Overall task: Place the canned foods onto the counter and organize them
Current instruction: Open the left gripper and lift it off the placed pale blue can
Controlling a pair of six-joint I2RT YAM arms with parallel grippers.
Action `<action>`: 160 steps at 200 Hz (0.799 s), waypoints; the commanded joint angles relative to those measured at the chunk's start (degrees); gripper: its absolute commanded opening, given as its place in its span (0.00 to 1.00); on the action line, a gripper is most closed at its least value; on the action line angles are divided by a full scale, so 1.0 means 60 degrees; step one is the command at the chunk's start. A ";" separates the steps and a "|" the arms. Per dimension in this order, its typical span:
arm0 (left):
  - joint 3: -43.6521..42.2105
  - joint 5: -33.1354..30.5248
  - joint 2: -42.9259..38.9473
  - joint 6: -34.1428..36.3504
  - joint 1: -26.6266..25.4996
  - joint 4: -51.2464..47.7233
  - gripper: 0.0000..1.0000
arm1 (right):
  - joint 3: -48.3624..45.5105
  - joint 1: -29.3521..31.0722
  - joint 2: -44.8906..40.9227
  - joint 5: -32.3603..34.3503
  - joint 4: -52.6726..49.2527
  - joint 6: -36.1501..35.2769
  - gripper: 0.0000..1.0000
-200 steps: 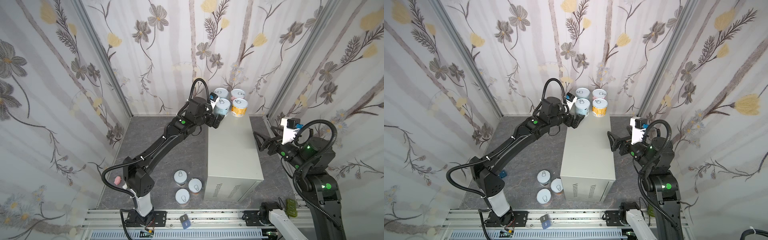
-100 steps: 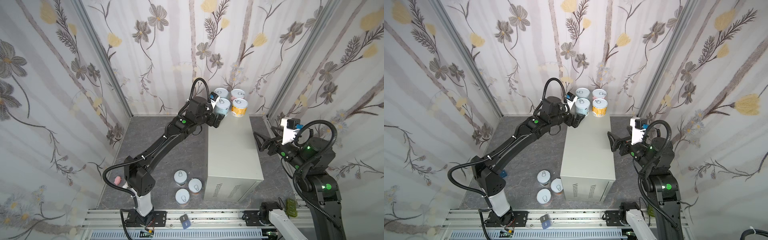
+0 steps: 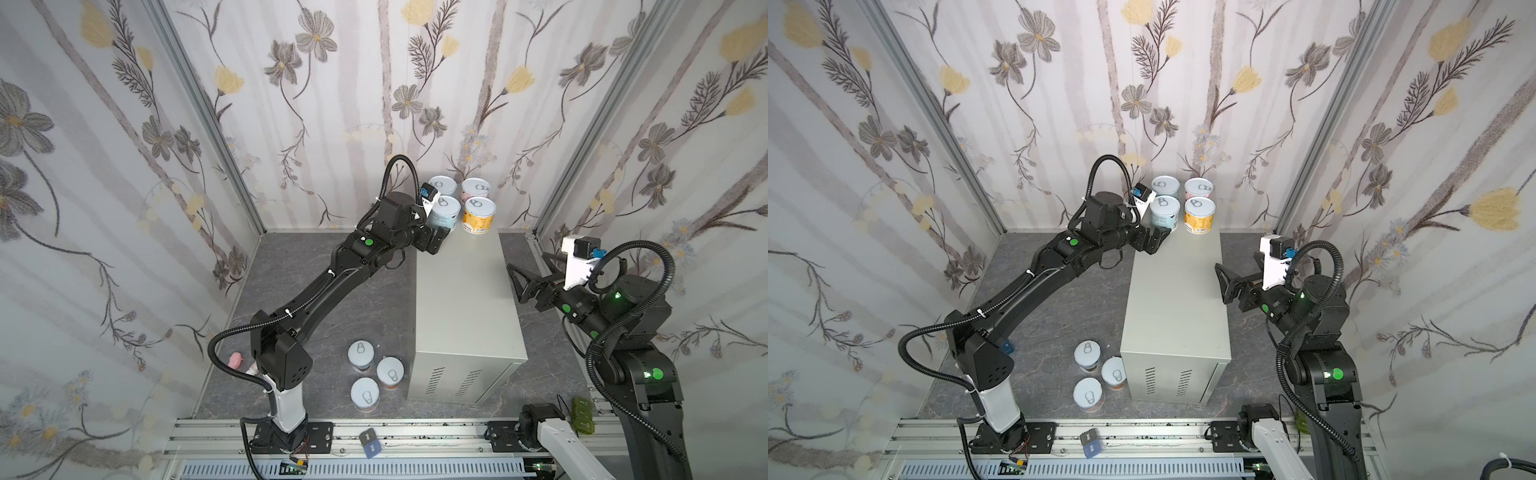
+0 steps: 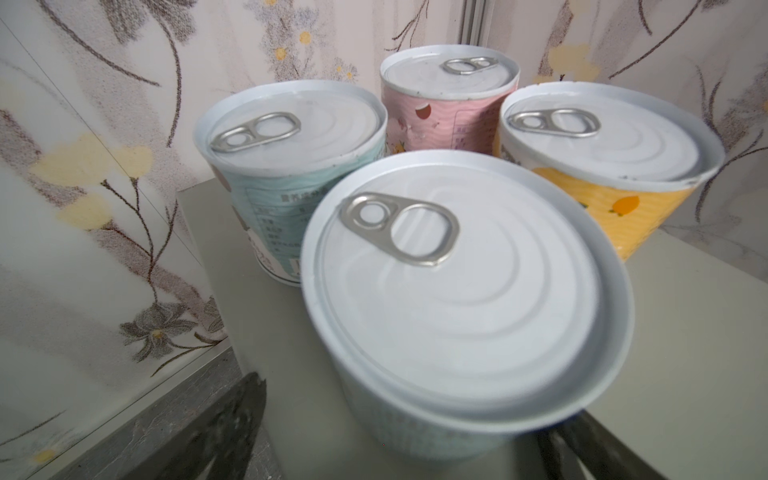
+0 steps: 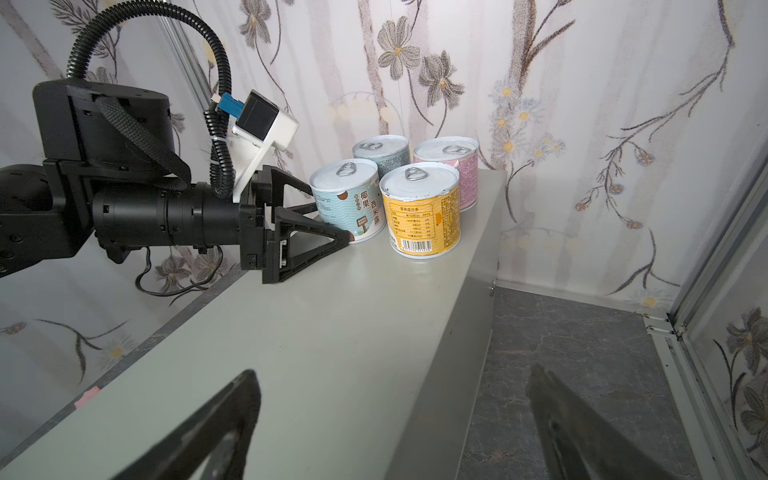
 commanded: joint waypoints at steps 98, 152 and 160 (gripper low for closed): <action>-0.0440 0.0447 -0.0522 -0.0148 0.0018 -0.0201 1.00 | 0.0071 -0.0002 0.0058 0.0107 0.0173 -0.0129 1.00; -0.3452 0.0142 -0.3521 -0.0576 -0.0165 0.0063 1.00 | 0.0084 0.0000 0.0116 0.0063 0.0124 -0.0087 1.00; -0.3954 0.0044 -0.4060 -0.0670 -0.0172 -0.0076 1.00 | 0.0102 0.0018 0.0130 0.0056 0.0111 -0.0073 1.00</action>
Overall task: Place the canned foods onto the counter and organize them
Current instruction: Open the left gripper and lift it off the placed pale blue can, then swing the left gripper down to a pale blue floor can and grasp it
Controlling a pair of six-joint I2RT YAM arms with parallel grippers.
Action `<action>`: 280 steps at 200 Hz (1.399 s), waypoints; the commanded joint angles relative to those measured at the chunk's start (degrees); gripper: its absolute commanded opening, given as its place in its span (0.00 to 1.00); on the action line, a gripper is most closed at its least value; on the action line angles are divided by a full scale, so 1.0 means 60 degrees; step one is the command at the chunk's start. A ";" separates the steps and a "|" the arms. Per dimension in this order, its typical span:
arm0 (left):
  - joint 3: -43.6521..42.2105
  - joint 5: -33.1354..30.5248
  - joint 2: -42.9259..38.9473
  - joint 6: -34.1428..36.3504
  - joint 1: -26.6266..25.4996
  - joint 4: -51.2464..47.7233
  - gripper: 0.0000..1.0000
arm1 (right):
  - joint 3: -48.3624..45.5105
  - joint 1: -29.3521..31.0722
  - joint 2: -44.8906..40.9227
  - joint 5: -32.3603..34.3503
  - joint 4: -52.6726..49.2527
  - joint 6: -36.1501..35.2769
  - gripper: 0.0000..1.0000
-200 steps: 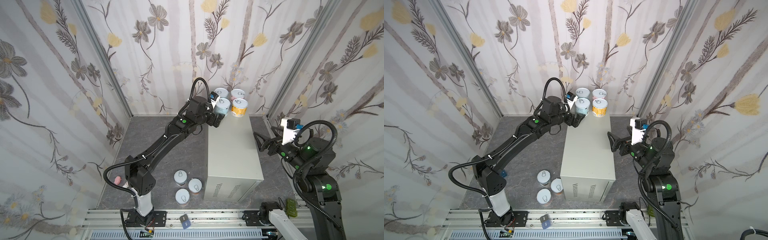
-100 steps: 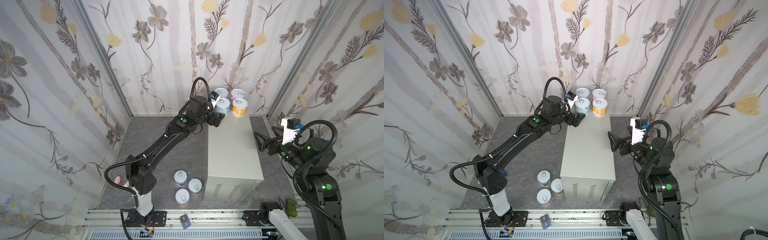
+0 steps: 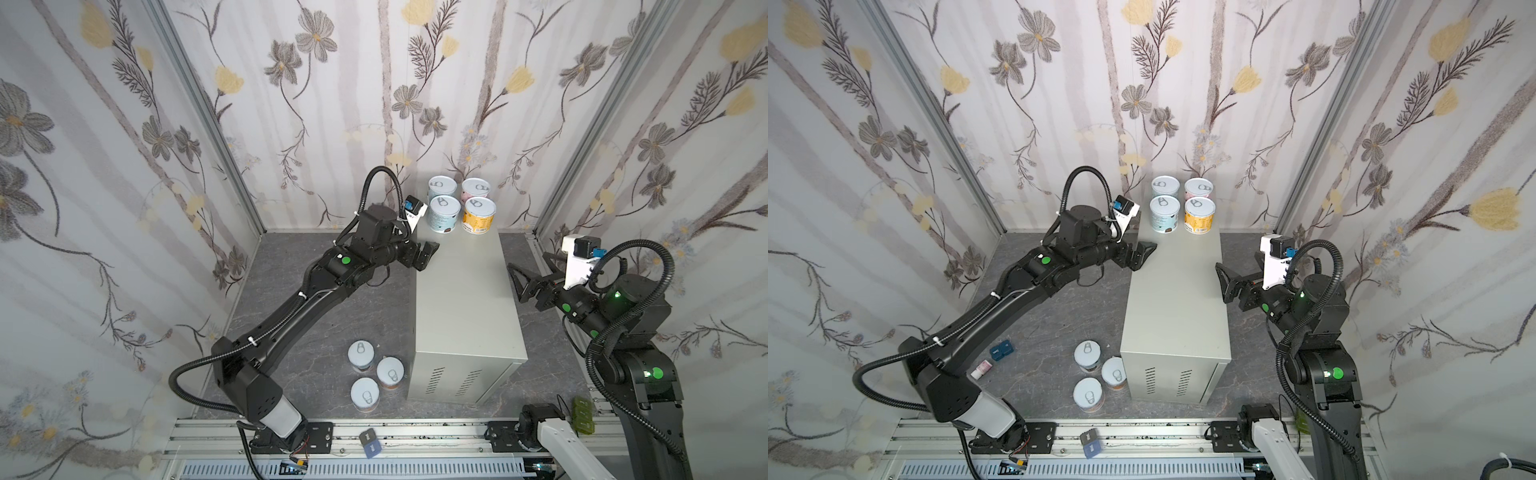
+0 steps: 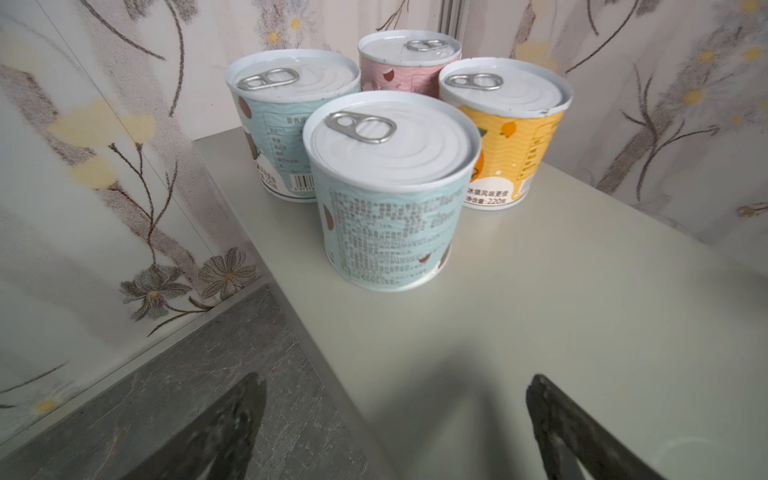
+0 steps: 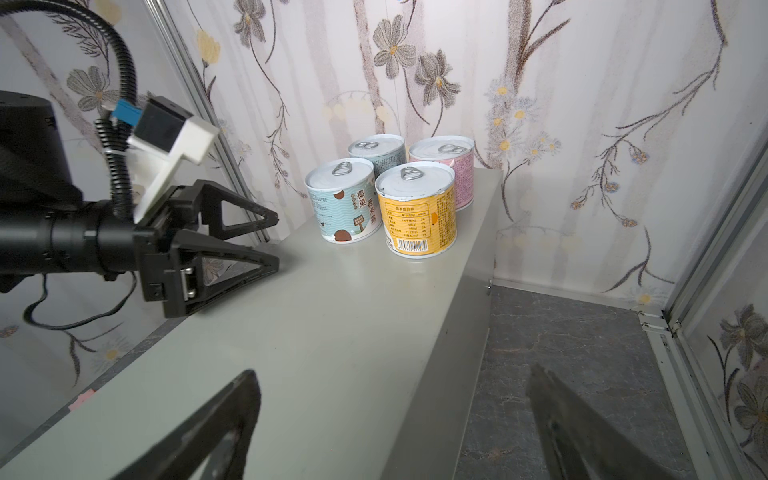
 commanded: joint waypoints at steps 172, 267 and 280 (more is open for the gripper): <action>-0.7815 -0.3383 -0.5053 -0.6400 -0.1097 -0.2937 1.00 | 0.0538 0.0021 0.0095 0.0290 -0.0472 -0.0018 1.00; -0.8764 -0.3188 -0.2508 -0.8630 -0.1102 -0.1595 1.00 | 0.0072 0.0017 -0.0103 0.0265 -0.0327 -0.0095 1.00; -0.8739 -0.3348 -0.2202 -0.8804 -0.1103 -0.1818 1.00 | 0.0026 0.0019 -0.0103 0.0280 -0.0312 -0.0122 1.00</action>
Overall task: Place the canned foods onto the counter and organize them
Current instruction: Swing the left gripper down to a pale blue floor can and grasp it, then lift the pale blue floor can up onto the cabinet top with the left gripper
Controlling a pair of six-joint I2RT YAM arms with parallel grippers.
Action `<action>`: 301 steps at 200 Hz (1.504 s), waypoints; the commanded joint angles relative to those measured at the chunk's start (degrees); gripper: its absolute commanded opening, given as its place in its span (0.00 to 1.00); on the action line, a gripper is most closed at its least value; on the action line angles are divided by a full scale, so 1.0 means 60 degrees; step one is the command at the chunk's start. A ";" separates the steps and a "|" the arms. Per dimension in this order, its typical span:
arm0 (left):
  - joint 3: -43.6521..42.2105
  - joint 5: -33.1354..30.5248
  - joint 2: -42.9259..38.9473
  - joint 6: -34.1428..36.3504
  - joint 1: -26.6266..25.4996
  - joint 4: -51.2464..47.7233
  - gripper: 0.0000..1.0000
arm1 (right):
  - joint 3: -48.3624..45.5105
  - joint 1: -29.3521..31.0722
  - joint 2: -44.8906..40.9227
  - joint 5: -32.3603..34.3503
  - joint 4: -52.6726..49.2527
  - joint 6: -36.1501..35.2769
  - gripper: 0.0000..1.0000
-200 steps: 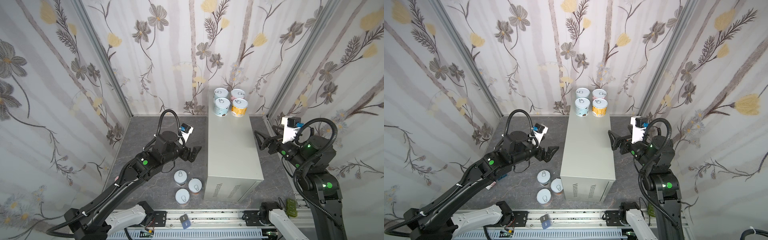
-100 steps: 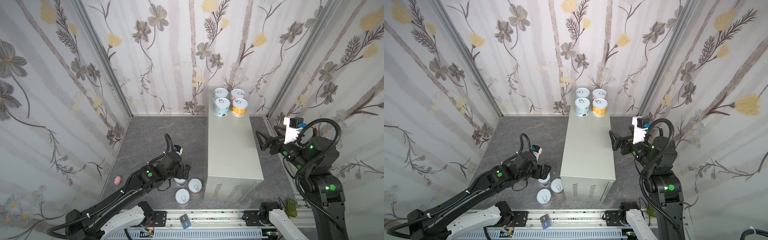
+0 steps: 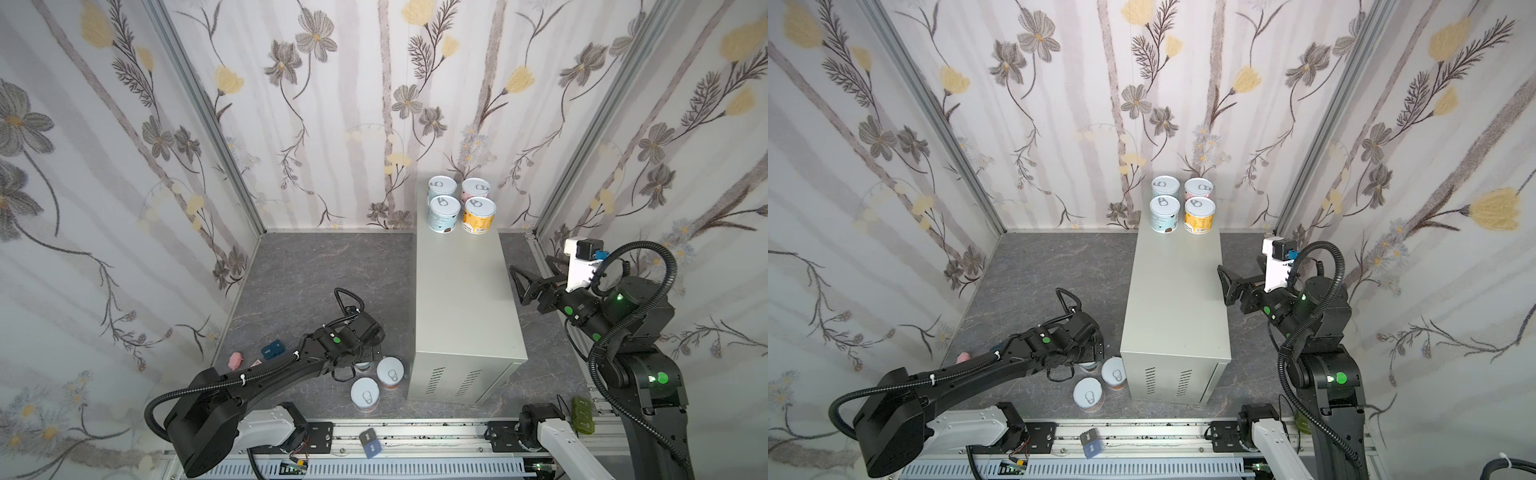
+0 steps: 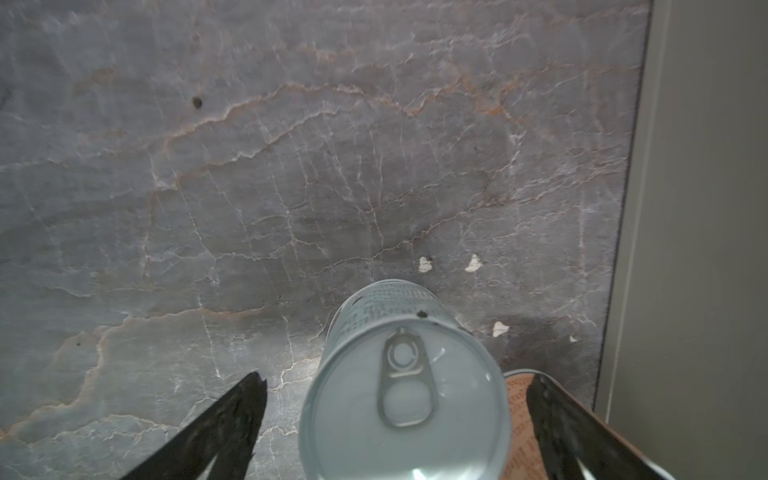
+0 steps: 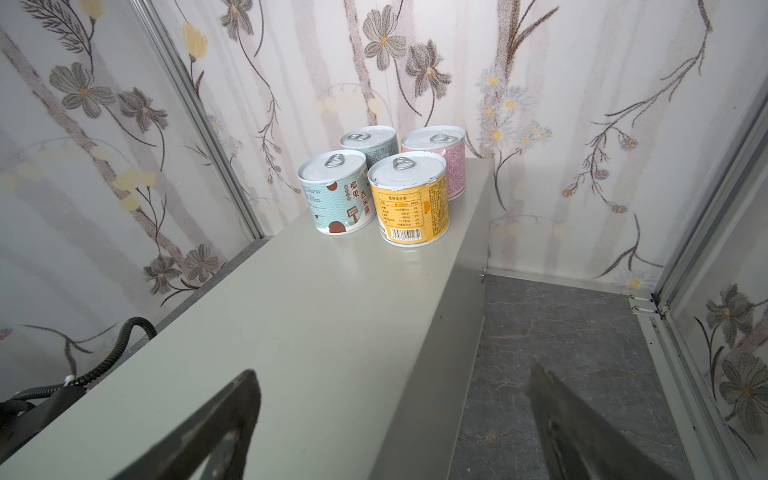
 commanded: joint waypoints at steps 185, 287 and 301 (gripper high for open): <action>0.4305 -0.0162 -0.1206 0.3620 0.0767 -0.3214 0.57 | -0.0096 0.0017 0.0065 0.0134 0.0296 -0.0188 1.00; 1.2258 0.2612 0.1174 0.6416 -0.0522 -0.6369 0.59 | 0.0174 0.0006 -0.0264 0.0947 -0.0579 -0.0277 1.00; 1.3080 0.2604 0.1717 0.6547 -0.0784 -0.6625 0.59 | 0.0083 0.0012 -0.0352 0.0977 -0.0564 -0.0286 1.00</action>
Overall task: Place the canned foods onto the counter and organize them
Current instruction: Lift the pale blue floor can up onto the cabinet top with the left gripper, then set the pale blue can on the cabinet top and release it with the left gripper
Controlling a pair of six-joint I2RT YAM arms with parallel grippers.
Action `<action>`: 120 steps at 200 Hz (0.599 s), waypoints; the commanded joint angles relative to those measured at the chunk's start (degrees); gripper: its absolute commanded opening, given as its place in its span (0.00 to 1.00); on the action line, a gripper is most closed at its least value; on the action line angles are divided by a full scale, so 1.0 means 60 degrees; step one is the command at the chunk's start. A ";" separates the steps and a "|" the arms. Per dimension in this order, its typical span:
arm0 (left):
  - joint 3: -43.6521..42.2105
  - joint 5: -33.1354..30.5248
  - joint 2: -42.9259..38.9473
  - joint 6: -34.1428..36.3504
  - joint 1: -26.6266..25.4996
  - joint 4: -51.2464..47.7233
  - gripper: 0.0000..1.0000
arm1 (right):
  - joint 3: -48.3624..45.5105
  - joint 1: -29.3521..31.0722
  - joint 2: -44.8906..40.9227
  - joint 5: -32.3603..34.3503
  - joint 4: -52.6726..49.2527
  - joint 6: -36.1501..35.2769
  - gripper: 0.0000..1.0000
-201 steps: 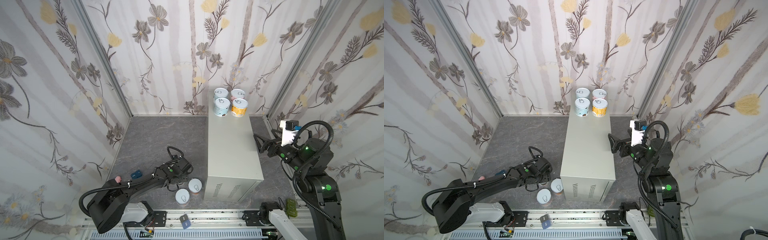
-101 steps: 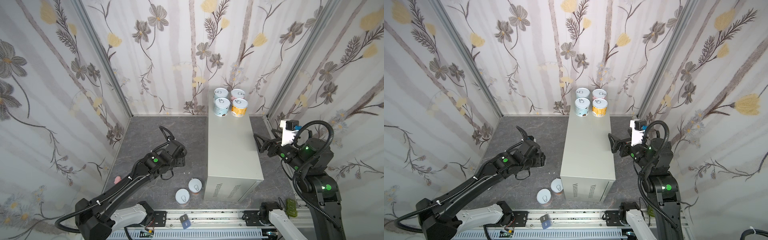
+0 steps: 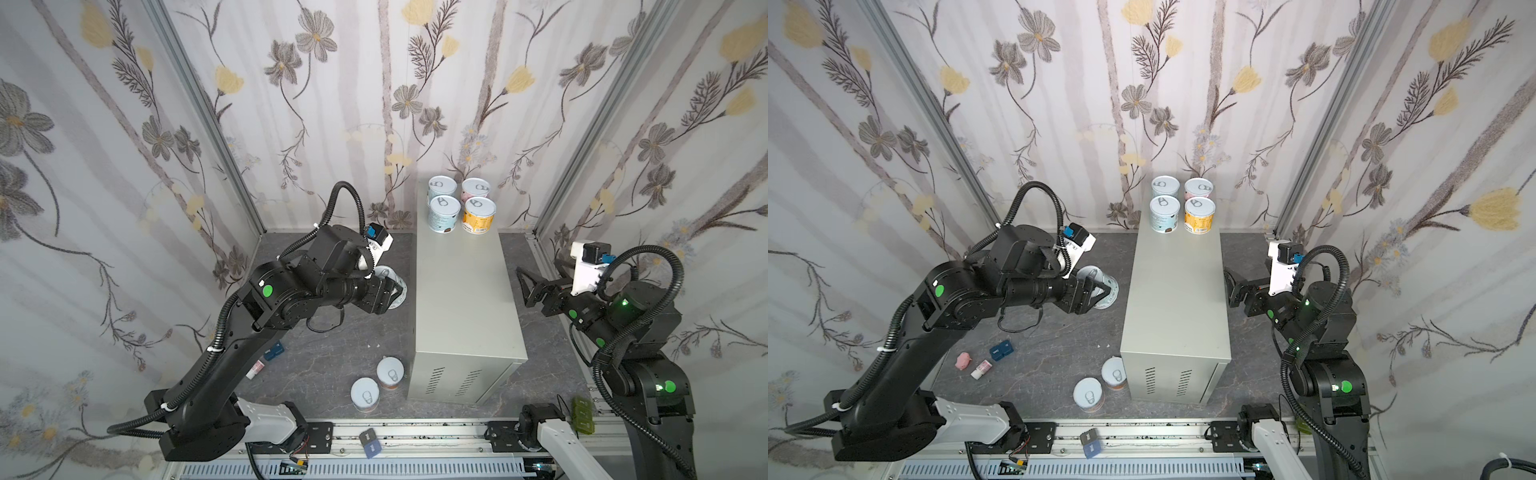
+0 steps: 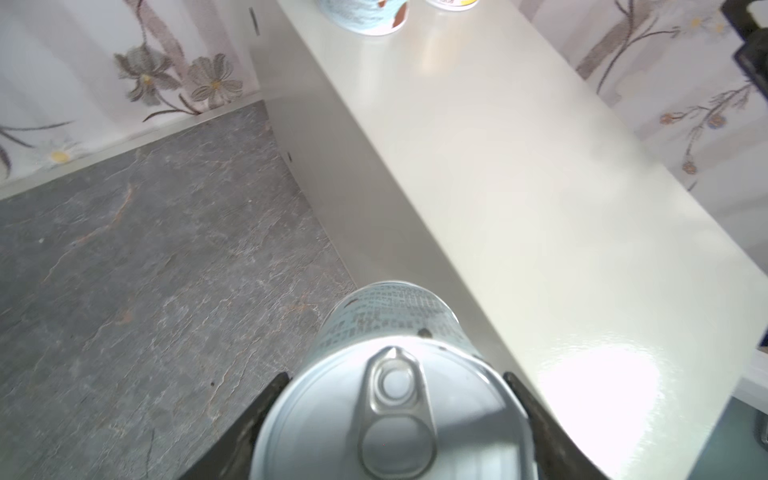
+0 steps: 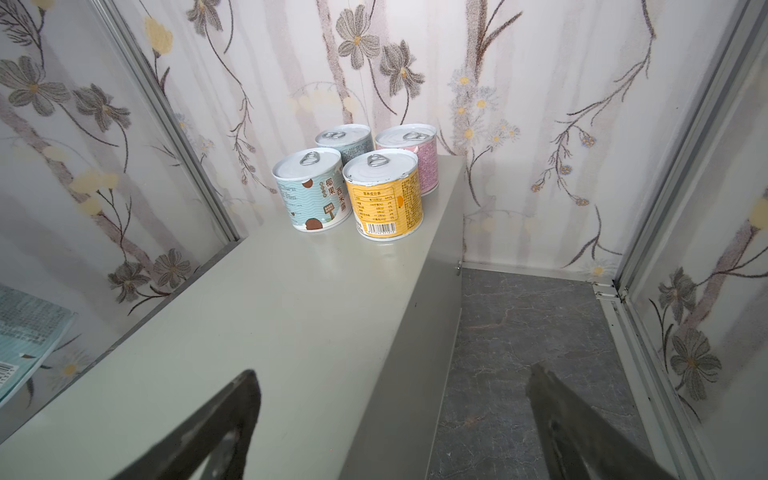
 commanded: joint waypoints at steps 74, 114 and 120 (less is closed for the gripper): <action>0.4620 -0.0251 0.3665 0.1150 -0.1443 -0.1328 0.59 | -0.0798 0.0008 -0.0439 -0.0081 0.0381 -0.0074 1.00; 0.6934 -0.0187 0.5649 0.1304 -0.1637 -0.1760 0.62 | -0.1127 0.0013 -0.0620 -0.0260 0.0626 -0.0021 1.00; 0.7311 -0.0224 0.5944 0.1318 -0.1670 -0.1811 0.63 | -0.1162 0.0006 -0.0628 -0.0269 0.0640 -0.0020 1.00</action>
